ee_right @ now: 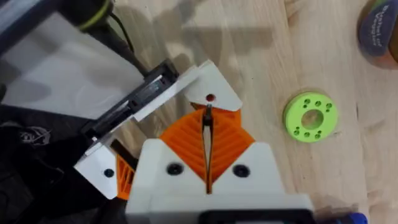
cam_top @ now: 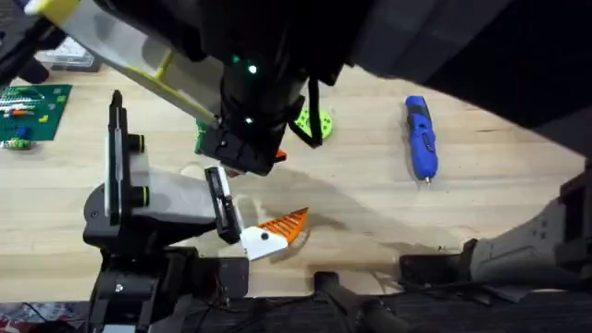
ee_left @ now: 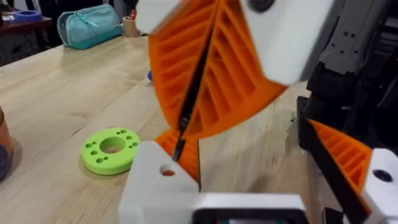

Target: Pick up the gripper from the table and insert it into the empty holder that is missing its gripper. Then pick up a screw, insert it into the mounting hole, and use the screwdriver to tighten it. Finally, clean up the table by picking up the vegetable and placing it into the bucket.

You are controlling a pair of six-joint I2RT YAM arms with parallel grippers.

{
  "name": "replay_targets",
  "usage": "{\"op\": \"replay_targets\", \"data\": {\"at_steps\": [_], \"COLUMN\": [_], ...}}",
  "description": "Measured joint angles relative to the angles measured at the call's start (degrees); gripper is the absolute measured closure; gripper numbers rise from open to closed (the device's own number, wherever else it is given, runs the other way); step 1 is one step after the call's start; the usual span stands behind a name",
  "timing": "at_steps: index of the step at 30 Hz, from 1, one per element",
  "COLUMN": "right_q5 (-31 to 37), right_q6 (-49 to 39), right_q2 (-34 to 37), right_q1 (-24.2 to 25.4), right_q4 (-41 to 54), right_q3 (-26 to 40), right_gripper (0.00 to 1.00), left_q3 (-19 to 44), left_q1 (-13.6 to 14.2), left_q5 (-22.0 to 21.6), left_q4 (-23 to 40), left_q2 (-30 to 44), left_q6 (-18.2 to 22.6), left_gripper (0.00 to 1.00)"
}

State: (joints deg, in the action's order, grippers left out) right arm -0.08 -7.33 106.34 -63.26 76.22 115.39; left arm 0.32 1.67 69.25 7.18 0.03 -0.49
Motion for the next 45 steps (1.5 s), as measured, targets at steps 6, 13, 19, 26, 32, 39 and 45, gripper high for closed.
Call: {"op": "replay_targets", "data": {"at_steps": [6, 13, 19, 26, 32, 39, 45], "right_q5": [0.00, 0.00, 0.01, 0.00, 0.02, 0.00, 0.00], "right_q6": [-0.11, -0.44, -0.44, -0.66, -0.73, -0.87, -0.87], "right_q2": [0.00, 0.00, 0.00, 0.00, 0.00, 0.08, 0.55], "right_q1": [0.00, 0.00, 0.00, 0.00, 0.00, 0.00, 0.00], "right_q4": [-0.77, -0.75, -0.73, -0.41, -0.30, -0.32, -0.33], "right_q3": [0.00, 0.00, 0.00, 0.00, 0.00, 0.00, 0.00], "right_gripper": [0.987, 0.987, 0.987, 0.987, 0.987, 0.987, 0.987], "left_q3": [0.00, 0.00, 0.00, 0.00, 0.00, 0.00, 0.00], "left_q1": [0.00, 0.00, 0.00, 0.00, 0.00, 0.00, 0.00], "left_q5": [0.00, 0.00, 0.00, 0.00, 0.00, 0.00, 0.00], "left_q4": [-0.02, -0.02, -0.02, -0.02, -0.02, -0.02, -0.02], "left_q2": [0.00, 0.00, 0.00, 0.00, 0.00, 0.00, 0.00], "left_q6": [0.00, 0.00, 0.00, 0.00, 0.00, 0.00, 0.00], "left_gripper": [0.014, 0.014, 0.014, 0.014, 0.014, 0.014, 0.014]}}
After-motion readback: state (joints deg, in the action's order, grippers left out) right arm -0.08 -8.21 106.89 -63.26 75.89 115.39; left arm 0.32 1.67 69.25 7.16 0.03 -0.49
